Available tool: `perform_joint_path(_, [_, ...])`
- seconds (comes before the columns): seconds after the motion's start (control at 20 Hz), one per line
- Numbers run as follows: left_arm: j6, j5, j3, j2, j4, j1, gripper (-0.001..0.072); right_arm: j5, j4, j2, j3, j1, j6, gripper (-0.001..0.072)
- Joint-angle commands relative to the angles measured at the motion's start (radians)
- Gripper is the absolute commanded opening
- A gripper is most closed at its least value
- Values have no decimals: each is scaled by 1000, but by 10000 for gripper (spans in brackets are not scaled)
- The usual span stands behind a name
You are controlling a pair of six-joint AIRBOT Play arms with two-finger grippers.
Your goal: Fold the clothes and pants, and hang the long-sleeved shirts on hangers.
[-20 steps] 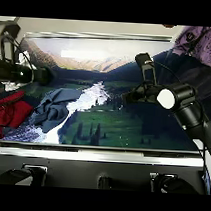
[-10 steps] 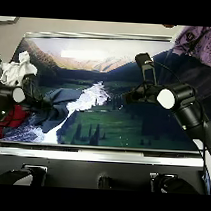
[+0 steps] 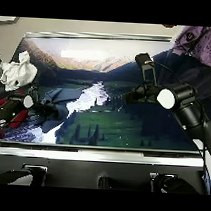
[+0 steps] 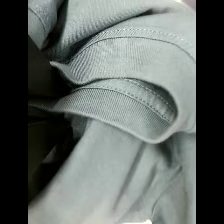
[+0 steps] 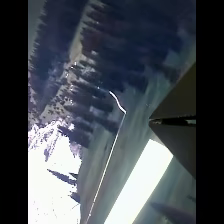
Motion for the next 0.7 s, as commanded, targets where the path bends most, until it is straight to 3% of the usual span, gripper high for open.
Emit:
perform_joint_path(0.0, [85,-49,50,-5,-290,-19,23,37,-4,1,1,1,0,34])
perform_joint_path(0.1, [172,-52,100,12,-474,-107,23,69,-16,12,2,1,0,34])
perform_joint_path(0.3, [177,26,160,10,-661,-406,23,155,-64,67,2,1,0,43])
perform_joint_path(0.4, [139,114,159,-2,-669,-575,23,219,-106,102,1,1,0,152])
perform_joint_path(0.6, [48,187,159,-95,-669,-793,33,326,-156,138,1,1,0,162])
perform_joint_path(0.65, [36,185,159,-116,-669,-812,158,330,-158,137,0,1,1,210])
